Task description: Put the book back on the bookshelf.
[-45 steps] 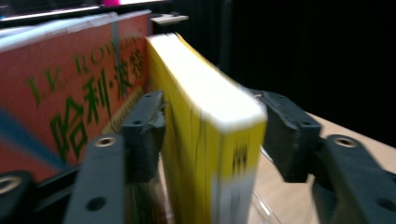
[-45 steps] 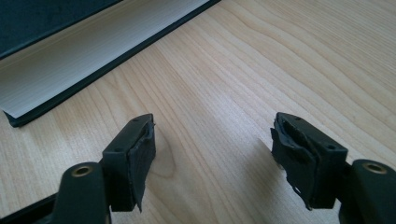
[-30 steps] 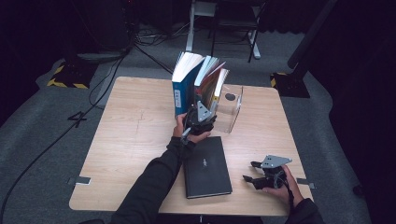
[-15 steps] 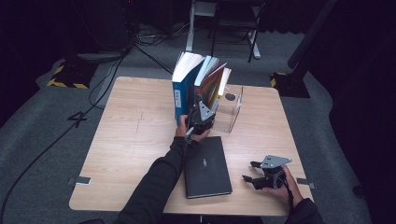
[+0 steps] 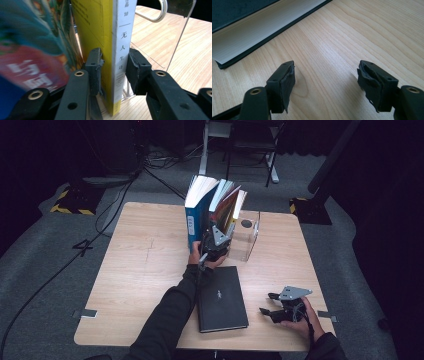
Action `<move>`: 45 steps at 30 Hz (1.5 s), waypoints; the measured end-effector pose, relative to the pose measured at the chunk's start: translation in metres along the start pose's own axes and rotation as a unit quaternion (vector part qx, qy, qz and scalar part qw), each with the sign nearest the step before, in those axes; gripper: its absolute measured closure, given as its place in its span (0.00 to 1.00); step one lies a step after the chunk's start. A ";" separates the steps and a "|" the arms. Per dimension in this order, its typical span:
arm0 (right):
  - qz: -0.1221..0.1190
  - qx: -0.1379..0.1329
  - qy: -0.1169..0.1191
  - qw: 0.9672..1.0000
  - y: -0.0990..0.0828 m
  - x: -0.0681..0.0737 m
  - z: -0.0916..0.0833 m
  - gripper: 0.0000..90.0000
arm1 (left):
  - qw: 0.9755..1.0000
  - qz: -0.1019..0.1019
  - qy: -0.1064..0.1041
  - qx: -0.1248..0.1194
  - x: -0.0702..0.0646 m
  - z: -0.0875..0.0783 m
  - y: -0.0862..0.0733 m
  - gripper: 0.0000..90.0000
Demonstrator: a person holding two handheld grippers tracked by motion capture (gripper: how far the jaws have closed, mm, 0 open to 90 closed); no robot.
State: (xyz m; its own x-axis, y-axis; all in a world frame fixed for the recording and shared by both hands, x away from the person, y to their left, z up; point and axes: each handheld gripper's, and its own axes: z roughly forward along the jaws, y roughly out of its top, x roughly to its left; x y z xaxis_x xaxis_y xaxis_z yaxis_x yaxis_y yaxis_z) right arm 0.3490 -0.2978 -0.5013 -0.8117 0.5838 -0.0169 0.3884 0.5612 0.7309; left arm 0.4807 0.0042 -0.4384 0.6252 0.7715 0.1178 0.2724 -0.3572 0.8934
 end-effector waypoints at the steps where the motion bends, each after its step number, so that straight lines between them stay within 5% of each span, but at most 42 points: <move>1: 0.000 0.000 0.000 1.000 0.000 0.000 0.000 0.34 | 1.000 0.001 -0.003 -0.002 0.001 -0.003 0.000 0.71; 9: 0.000 0.001 -0.001 1.000 0.000 0.000 0.000 0.34 | 0.999 0.024 -0.034 -0.010 0.008 -0.033 -0.009 0.69; 24: -0.001 0.003 -0.001 1.000 0.001 0.002 0.000 0.34 | 0.993 0.074 -0.086 0.032 0.014 -0.096 -0.046 0.57; 35: -0.005 0.005 0.004 1.000 0.002 0.004 0.001 0.34 | 0.990 0.078 -0.105 0.060 0.019 -0.132 -0.079 0.51; 42: -0.009 0.005 0.005 1.000 0.003 0.007 0.001 0.34 | 0.984 0.084 -0.133 0.087 0.015 -0.147 -0.103 0.45; 45: -0.020 0.007 0.008 1.000 0.004 0.010 0.002 0.34 | 0.977 0.087 -0.163 0.101 0.009 -0.154 -0.116 0.44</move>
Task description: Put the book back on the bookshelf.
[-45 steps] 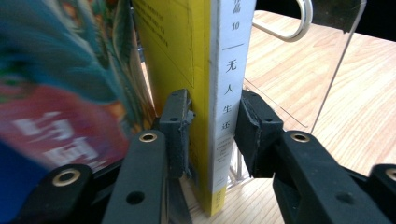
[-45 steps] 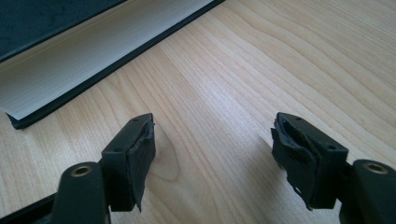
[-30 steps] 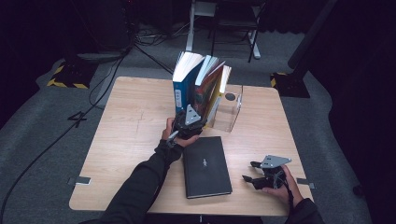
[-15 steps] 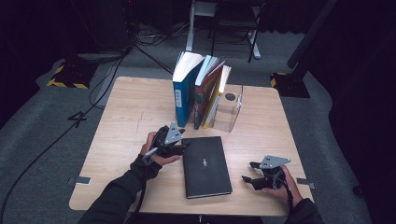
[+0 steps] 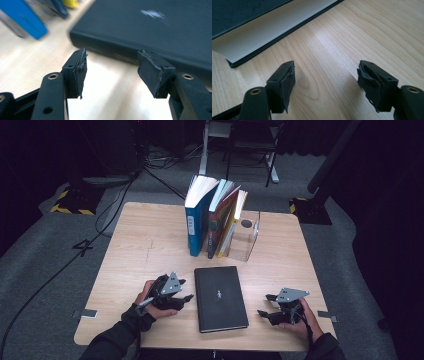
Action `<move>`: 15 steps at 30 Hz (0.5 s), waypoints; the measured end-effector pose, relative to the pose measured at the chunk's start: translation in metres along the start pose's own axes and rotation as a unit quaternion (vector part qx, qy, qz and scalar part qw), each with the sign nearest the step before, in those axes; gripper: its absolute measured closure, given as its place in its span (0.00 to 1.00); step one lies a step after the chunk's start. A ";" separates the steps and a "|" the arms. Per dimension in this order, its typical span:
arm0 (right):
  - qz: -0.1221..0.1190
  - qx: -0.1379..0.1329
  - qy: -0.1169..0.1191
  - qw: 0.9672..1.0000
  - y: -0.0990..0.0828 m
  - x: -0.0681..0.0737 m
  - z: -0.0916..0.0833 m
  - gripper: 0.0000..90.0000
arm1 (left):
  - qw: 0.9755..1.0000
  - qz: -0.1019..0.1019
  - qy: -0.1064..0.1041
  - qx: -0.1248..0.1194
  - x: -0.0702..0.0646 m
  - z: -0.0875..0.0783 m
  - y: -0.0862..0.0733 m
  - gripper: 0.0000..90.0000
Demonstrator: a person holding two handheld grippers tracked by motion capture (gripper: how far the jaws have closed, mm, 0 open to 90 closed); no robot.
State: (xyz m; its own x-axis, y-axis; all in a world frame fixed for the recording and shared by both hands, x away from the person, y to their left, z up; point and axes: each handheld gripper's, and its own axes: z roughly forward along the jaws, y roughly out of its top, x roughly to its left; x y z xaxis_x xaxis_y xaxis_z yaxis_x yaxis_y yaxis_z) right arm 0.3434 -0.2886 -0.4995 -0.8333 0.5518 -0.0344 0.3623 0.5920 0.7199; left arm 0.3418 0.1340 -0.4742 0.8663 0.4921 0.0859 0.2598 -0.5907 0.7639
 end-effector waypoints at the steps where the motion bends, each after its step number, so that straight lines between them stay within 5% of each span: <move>1: -0.004 0.000 0.001 1.000 0.001 0.001 0.000 0.34 | 1.000 0.000 0.000 0.000 0.000 0.000 0.000 0.43; 7: -0.020 0.002 0.017 1.000 0.003 0.009 0.002 0.33 | 0.999 -0.003 -0.030 0.030 -0.023 0.002 -0.015 0.37; 15: -0.045 0.004 0.049 0.998 0.008 0.021 0.007 0.31 | 0.996 0.004 -0.066 0.053 -0.034 0.012 -0.022 0.30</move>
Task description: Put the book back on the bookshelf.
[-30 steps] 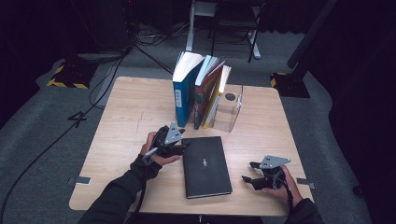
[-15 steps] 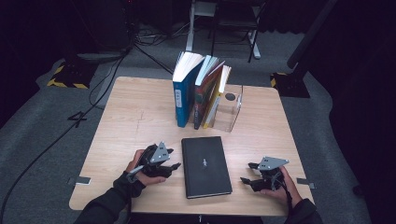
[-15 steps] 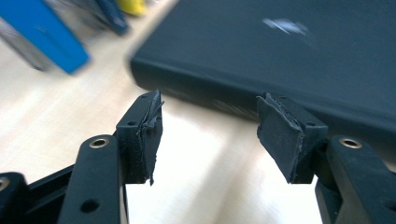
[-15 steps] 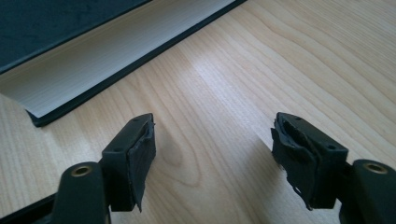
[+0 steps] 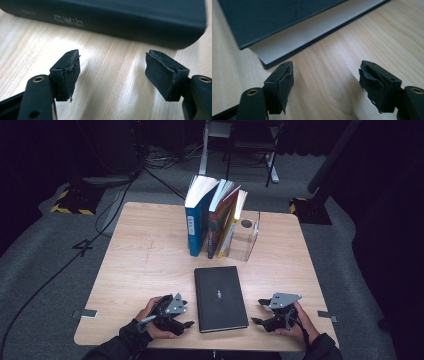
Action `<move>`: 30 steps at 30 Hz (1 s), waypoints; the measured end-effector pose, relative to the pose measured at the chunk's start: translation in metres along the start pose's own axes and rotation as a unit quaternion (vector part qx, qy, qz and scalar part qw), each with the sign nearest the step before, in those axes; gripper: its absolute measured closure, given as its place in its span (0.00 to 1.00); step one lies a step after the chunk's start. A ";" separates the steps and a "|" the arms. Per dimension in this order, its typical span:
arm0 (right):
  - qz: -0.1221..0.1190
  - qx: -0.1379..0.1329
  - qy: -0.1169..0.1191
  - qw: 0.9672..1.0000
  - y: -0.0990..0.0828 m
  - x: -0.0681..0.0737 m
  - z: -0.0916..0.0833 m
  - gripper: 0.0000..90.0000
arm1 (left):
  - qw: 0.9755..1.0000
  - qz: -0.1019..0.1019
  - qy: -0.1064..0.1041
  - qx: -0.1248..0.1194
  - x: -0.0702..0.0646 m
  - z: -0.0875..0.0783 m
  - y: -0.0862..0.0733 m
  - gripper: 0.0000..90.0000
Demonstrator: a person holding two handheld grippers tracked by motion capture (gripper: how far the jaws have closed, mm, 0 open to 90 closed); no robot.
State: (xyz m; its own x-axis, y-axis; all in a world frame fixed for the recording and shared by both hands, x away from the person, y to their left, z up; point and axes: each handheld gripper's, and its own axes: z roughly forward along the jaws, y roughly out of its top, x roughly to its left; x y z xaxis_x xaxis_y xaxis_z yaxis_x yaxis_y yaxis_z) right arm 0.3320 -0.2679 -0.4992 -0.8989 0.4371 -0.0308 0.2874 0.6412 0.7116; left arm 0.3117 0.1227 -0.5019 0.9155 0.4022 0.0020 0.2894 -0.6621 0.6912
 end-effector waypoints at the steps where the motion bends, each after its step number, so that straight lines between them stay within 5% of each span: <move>1: -0.005 0.000 0.005 1.000 0.001 0.002 0.001 0.31 | 1.000 -0.004 -0.006 -0.002 0.001 0.001 -0.001 0.30; 8: -0.011 -0.004 0.019 1.000 0.005 0.008 0.004 0.31 | 1.000 -0.011 0.003 -0.004 0.004 0.000 -0.003 0.23; 30: -0.040 -0.028 0.038 0.998 0.020 0.016 0.015 0.32 | 1.000 -0.014 0.003 -0.003 0.007 -0.007 -0.011 0.22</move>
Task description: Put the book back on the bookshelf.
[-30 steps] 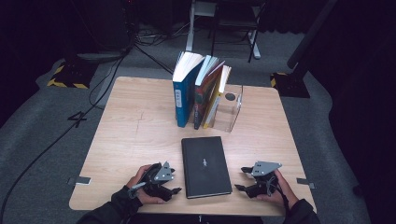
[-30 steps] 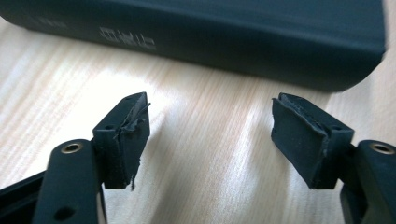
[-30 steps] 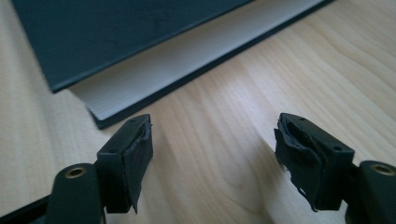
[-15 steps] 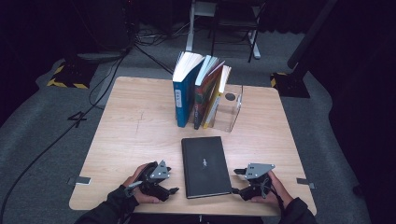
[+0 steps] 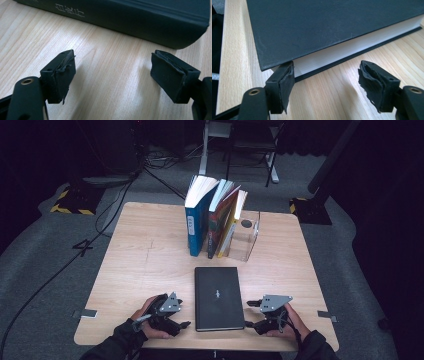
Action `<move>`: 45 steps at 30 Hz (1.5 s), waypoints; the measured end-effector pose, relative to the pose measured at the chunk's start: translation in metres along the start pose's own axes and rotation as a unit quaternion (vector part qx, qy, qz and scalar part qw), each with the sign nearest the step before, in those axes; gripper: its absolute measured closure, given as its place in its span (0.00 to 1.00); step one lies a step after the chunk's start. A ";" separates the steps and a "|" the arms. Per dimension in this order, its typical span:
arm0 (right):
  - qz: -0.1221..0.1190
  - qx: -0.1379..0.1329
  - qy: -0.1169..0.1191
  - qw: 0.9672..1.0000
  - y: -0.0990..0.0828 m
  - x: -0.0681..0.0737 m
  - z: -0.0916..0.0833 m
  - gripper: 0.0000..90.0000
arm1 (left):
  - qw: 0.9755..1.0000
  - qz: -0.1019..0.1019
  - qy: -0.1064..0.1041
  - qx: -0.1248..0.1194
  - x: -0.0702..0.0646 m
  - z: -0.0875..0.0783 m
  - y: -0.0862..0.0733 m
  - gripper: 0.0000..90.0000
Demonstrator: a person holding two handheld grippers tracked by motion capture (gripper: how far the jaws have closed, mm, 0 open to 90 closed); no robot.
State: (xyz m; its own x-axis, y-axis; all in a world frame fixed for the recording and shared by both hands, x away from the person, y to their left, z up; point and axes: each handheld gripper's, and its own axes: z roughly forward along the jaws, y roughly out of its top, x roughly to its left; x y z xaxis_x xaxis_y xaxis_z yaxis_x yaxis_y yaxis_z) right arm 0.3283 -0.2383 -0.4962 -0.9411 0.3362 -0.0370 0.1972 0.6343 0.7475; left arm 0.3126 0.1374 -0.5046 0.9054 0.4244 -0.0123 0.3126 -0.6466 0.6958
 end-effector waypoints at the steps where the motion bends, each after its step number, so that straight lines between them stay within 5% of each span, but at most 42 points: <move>1: 0.000 0.000 0.000 1.000 0.000 0.000 0.000 0.32 | 1.000 0.000 0.000 0.000 0.000 0.000 0.000 0.22; 30: 0.013 -0.030 -0.009 0.999 0.019 0.012 0.010 0.30 | 1.000 0.001 0.006 0.012 -0.009 -0.009 -0.004 0.19; 38: 0.012 -0.035 -0.019 0.999 0.026 0.014 0.008 0.29 | 0.998 0.000 -0.006 -0.055 -0.017 -0.025 0.011 0.19; 45: 0.009 -0.035 -0.023 0.999 0.032 0.017 0.010 0.29 | 0.998 0.027 -0.014 -0.054 -0.030 -0.017 0.028 0.19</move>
State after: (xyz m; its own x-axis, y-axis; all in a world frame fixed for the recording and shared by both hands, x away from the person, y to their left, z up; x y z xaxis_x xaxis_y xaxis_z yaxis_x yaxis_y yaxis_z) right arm 0.3212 -0.2052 -0.4797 -0.9237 0.3797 -0.0512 0.1934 0.5775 0.7932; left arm 0.2895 0.1171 -0.4722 0.9278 0.3729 0.0081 0.2324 -0.5950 0.7694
